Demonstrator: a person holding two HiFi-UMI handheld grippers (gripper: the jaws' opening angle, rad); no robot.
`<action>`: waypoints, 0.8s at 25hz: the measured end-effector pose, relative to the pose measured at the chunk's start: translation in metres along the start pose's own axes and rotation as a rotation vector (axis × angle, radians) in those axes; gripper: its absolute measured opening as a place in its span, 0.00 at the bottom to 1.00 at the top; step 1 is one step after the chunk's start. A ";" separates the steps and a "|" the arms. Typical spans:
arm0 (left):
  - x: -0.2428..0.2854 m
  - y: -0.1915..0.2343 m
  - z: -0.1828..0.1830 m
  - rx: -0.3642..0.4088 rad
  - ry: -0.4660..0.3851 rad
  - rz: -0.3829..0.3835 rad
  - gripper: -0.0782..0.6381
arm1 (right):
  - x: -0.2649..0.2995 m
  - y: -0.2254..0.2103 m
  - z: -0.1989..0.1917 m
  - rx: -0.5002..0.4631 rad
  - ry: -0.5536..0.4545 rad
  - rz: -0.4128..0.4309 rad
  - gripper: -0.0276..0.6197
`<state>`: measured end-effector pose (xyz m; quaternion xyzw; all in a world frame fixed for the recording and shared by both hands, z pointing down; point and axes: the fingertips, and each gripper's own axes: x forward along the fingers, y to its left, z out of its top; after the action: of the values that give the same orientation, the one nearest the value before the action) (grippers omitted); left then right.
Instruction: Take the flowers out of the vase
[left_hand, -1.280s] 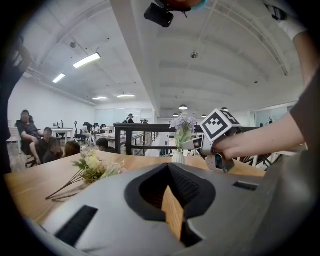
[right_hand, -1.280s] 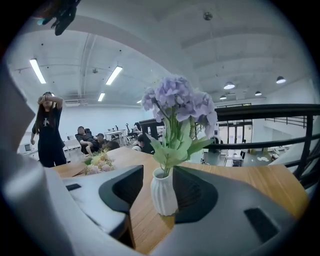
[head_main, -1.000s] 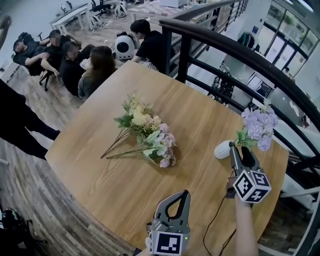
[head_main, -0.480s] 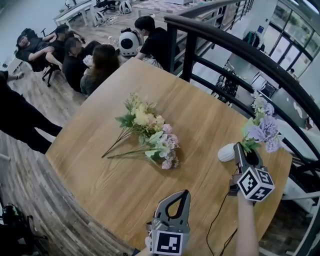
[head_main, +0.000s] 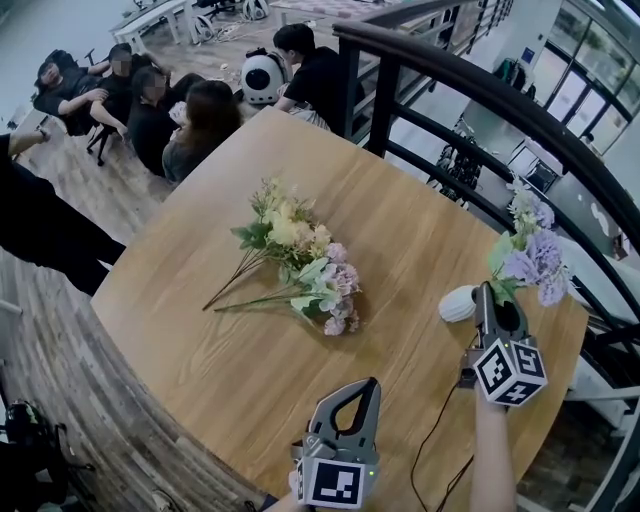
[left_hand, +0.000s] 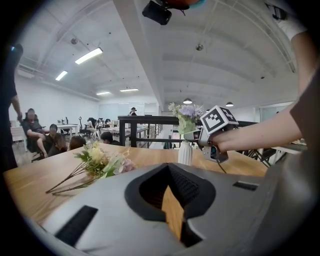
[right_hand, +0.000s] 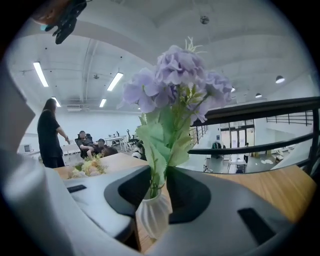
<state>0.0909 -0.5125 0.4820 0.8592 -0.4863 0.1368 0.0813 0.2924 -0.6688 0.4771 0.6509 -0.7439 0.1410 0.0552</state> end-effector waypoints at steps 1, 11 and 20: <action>0.001 0.000 -0.001 -0.001 0.003 0.000 0.13 | 0.000 0.000 0.000 -0.012 -0.002 -0.002 0.22; -0.003 -0.001 -0.004 0.003 0.011 0.002 0.13 | 0.000 0.003 0.001 -0.050 -0.034 -0.009 0.18; -0.010 0.004 -0.002 -0.001 0.009 0.019 0.13 | -0.008 0.001 0.016 -0.044 -0.099 -0.026 0.17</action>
<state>0.0823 -0.5057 0.4811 0.8539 -0.4940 0.1411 0.0824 0.2938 -0.6649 0.4598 0.6653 -0.7402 0.0914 0.0345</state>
